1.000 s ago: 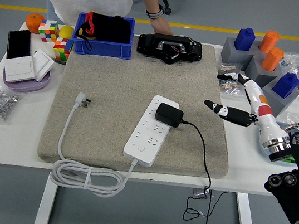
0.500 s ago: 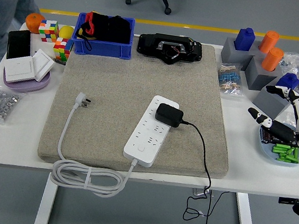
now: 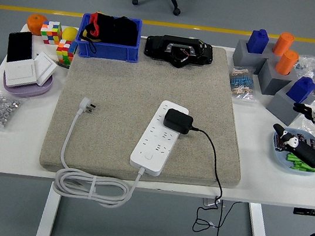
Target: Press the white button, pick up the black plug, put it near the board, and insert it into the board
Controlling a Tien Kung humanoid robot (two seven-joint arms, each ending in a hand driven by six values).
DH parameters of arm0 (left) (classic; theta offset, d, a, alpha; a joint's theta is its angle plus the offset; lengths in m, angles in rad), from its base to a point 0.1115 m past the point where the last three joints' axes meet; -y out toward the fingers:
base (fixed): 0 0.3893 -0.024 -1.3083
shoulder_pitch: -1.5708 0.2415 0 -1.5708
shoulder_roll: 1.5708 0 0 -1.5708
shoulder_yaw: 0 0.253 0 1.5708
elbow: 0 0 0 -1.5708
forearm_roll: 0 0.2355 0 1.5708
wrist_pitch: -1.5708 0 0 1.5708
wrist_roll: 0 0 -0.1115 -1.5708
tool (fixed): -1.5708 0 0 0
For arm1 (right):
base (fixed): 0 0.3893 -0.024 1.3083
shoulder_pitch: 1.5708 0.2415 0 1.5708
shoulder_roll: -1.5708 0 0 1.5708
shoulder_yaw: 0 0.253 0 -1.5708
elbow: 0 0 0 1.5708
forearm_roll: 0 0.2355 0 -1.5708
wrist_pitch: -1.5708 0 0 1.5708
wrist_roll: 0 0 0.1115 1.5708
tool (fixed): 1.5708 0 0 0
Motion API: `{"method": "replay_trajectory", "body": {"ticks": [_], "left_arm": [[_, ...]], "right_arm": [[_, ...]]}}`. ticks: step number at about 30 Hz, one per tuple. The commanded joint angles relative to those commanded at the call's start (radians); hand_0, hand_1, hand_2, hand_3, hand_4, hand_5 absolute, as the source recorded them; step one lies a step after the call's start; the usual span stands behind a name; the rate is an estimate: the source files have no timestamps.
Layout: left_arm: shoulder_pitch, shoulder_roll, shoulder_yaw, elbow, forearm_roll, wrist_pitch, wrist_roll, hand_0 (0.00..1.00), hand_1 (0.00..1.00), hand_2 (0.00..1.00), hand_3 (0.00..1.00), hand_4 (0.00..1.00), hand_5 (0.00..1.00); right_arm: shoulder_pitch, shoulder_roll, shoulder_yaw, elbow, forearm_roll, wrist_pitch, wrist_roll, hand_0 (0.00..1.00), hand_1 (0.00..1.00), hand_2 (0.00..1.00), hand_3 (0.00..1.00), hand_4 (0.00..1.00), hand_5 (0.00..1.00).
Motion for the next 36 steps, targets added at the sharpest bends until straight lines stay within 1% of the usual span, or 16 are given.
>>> {"method": "replay_trajectory", "body": {"ticks": [3, 9, 15, 23, 28, 36], "left_arm": [[0.014, 0.001, -0.020, 0.000, 0.012, 0.001, 0.002, 0.692, 0.637, 0.613, 0.639, 0.563, 0.203], [0.027, 0.004, -0.059, 0.000, 0.044, 0.001, 0.006, 0.692, 0.636, 0.613, 0.639, 0.563, 0.203], [0.030, 0.005, -0.062, 0.000, 0.037, 0.001, 0.006, 0.693, 0.637, 0.613, 0.639, 0.564, 0.203], [0.036, 0.006, -0.080, 0.000, 0.056, 0.000, 0.006, 0.693, 0.637, 0.613, 0.639, 0.565, 0.204], [0.050, 0.007, -0.109, 0.000, 0.084, 0.000, 0.009, 0.692, 0.637, 0.613, 0.639, 0.566, 0.205], [0.056, 0.008, -0.107, 0.000, 0.078, -0.001, 0.007, 0.692, 0.637, 0.613, 0.641, 0.565, 0.203]], "right_arm": [[-0.017, 0.009, 0.013, 0.007, 0.007, 0.006, -0.003, 0.845, 0.764, 0.698, 0.706, 0.998, 0.433], [-0.029, 0.022, 0.041, 0.018, 0.008, 0.012, -0.008, 0.844, 0.761, 0.691, 0.708, 0.998, 0.434], [-0.035, 0.037, 0.064, 0.022, 0.003, 0.018, -0.014, 0.839, 0.761, 0.691, 0.708, 0.998, 0.434], [-0.038, 0.039, 0.089, 0.035, -0.004, 0.025, -0.027, 0.840, 0.759, 0.689, 0.708, 0.998, 0.434], [-0.053, 0.044, 0.101, 0.039, -0.007, 0.029, -0.034, 0.840, 0.757, 0.689, 0.709, 0.998, 0.431], [-0.074, 0.046, 0.114, 0.041, -0.010, 0.035, -0.042, 0.838, 0.751, 0.682, 0.708, 0.998, 0.429]]}}
